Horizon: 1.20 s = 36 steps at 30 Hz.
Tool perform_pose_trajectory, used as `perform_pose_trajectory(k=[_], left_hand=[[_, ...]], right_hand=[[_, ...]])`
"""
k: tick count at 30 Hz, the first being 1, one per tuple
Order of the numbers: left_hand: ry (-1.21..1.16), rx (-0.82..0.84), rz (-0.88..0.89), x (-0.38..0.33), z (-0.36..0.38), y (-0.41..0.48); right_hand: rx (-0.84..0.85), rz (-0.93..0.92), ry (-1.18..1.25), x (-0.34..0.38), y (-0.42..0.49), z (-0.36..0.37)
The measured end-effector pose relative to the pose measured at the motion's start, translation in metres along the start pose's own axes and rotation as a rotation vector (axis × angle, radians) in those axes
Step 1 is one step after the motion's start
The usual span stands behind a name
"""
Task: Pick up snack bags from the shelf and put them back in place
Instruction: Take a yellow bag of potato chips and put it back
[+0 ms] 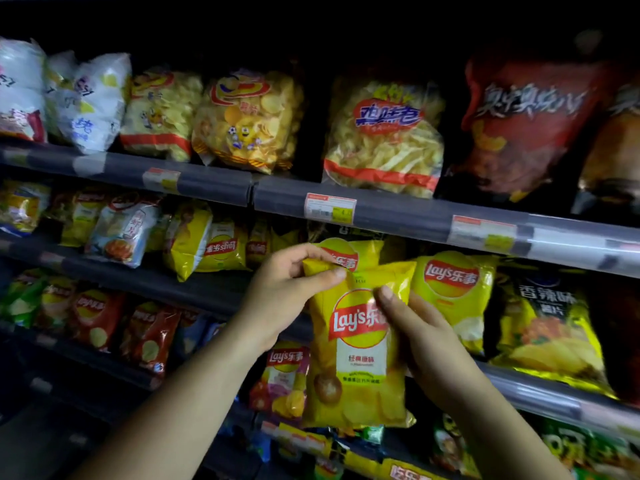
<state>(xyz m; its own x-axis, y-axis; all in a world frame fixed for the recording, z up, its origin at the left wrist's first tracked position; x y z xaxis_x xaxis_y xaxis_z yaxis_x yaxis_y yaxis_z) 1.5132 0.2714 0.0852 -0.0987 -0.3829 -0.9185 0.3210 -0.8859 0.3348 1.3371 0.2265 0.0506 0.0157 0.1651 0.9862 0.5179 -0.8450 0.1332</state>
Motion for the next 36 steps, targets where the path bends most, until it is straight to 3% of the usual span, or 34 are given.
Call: perform_pose_trajectory(k=[6, 10, 14, 19, 23, 26, 31, 36], left_hand=[[-0.110, 0.011, -0.083, 0.013, 0.017, 0.005], [-0.262, 0.049, -0.225, 0.025, 0.024, 0.006], [-0.299, 0.071, -0.255, 0.030, 0.026, 0.006], [-0.303, -0.006, -0.230, 0.034, 0.009, 0.010], [-0.302, -0.095, -0.237, 0.041, -0.028, 0.010], [-0.236, -0.214, -0.187, 0.046, -0.065, 0.004], [0.015, -0.097, -0.183, 0.059, -0.091, -0.015], [0.088, -0.248, -0.084, 0.061, -0.158, 0.023]], right_hand=[[-0.110, 0.000, 0.044, 0.002, -0.005, -0.029], [-0.093, 0.048, 0.059, -0.003, -0.009, -0.038], [-0.078, 0.069, -0.013, -0.009, -0.009, -0.043], [0.232, 0.159, -0.196, -0.037, -0.023, -0.017], [0.293, 0.170, -0.213, -0.045, -0.013, -0.001], [0.239, 0.148, -0.184, -0.042, 0.006, 0.014], [0.040, 0.072, -0.220, -0.029, 0.061, 0.072], [-0.005, 0.110, -0.395, -0.037, 0.125, 0.130]])
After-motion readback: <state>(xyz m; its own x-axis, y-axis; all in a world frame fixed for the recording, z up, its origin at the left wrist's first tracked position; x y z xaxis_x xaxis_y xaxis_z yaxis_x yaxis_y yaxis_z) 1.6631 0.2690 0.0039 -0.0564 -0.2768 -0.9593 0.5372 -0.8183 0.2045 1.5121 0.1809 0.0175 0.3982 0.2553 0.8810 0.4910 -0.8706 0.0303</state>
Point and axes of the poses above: each hand's wrist, its own y-axis towards the middle knuckle, its own z-axis out of the palm, x = y × z, the point moved 7 cm from there along y, towards the middle knuckle, and after that the axes turned 14 degrees about -y, right-handed, at the moved point
